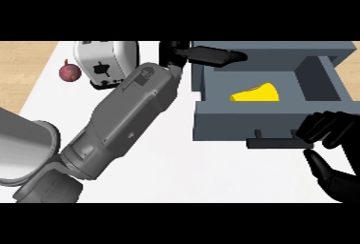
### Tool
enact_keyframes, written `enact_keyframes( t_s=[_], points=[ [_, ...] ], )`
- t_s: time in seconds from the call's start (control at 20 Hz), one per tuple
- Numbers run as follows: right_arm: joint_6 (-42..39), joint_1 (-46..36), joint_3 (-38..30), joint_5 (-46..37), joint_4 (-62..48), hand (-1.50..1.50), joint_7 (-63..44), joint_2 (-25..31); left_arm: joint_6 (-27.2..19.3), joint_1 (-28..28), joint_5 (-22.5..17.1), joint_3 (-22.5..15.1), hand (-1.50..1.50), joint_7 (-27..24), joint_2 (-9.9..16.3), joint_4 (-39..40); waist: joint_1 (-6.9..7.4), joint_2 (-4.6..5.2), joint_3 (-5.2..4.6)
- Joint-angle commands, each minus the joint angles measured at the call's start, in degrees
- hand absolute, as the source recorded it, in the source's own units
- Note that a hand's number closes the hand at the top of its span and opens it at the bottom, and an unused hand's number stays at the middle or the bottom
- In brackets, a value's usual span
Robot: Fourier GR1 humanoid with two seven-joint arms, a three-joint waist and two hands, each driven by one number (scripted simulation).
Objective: Pick up the cup, place it into the drawer and close the drawer
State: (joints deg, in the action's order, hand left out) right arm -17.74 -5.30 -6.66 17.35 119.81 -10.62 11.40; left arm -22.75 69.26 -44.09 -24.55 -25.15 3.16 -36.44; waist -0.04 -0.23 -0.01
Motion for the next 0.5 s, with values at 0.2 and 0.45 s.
enact_keyframes(
  t_s=[0.2, 0.45],
  points=[
    [-5.1, 4.2, -0.2, -7.8, 1.0, 1.5, 2.8, 5.1, -0.4, -13.5, -1.0, 1.5, -1.5, 5.5, 10.0, -16.7, 1.82, -0.48, 0.0],
    [-4.7, 3.6, 3.5, -14.3, -1.1, 1.5, 2.2, 4.7, -2.4, -25.7, -0.7, 1.1, -1.5, 6.6, 14.4, -31.4, 2.3, -0.41, 0.01]
  ],
)
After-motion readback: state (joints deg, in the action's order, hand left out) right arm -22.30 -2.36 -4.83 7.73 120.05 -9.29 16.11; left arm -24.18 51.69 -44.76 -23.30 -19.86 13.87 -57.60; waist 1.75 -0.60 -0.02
